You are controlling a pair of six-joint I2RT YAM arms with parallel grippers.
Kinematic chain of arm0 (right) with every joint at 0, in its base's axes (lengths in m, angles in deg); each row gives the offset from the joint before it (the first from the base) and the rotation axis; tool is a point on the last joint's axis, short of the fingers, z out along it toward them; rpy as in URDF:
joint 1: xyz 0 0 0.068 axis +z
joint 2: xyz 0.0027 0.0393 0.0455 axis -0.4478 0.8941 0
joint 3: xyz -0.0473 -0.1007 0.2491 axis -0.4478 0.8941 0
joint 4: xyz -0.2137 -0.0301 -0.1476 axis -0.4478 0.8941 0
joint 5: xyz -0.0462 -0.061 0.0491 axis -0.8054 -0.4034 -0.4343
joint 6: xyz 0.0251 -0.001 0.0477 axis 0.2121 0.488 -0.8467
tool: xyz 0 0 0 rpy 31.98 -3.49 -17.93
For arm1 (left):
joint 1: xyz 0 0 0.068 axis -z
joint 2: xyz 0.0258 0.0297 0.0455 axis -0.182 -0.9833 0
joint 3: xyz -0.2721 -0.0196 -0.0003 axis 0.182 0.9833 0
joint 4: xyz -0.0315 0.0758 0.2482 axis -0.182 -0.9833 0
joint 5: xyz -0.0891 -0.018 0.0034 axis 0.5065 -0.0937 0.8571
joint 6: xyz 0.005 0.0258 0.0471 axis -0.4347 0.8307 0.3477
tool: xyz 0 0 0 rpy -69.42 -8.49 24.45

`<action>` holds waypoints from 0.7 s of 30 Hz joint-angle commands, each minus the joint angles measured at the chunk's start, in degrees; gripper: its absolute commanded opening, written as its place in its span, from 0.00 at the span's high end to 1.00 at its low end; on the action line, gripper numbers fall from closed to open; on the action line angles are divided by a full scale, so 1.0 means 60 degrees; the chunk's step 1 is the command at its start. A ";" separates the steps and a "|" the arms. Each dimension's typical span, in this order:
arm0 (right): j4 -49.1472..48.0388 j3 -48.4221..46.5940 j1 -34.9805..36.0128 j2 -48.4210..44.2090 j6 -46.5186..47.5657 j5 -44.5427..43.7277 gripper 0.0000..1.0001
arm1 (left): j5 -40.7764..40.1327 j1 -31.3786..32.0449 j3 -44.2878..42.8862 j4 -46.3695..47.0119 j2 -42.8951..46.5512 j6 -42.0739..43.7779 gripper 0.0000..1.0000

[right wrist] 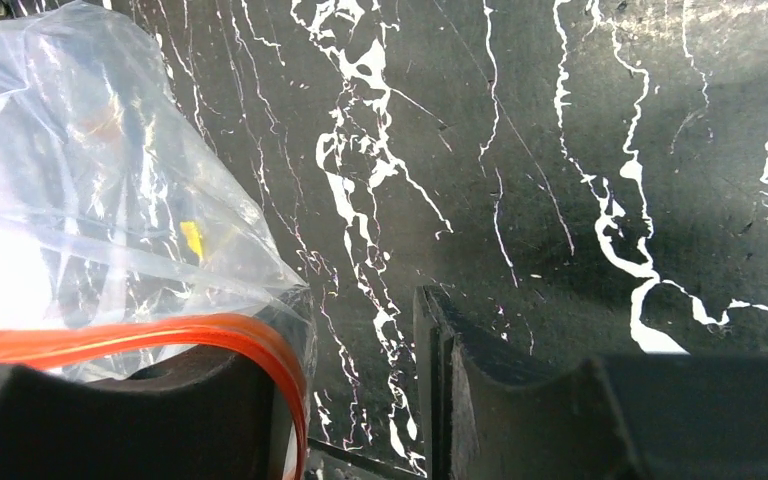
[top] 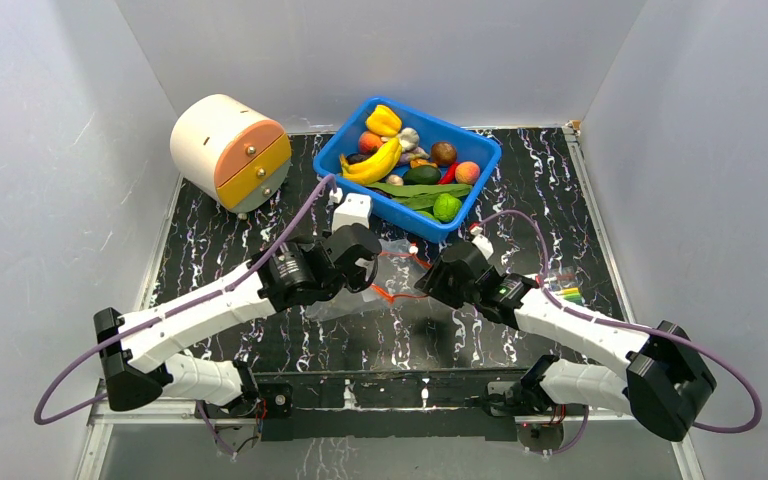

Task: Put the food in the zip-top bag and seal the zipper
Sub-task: Open the zipper of the food storage bag.

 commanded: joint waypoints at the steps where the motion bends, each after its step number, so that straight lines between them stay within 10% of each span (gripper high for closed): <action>1: -0.0135 -0.0250 0.0020 -0.0230 -0.0014 -0.0288 0.59 | 0.0024 -0.0030 0.0138 0.0443 0.0520 0.0340 1.00; 8: -0.1267 -0.0543 0.0031 -0.0354 -0.0016 0.1675 0.51 | 0.0998 -0.0034 0.0711 0.1144 0.0601 0.0236 1.00; 21: -0.0277 -0.1308 0.0034 -0.1128 -0.0289 0.0897 0.98 | 0.1693 -0.0037 0.0961 0.1152 0.0732 -0.0409 0.97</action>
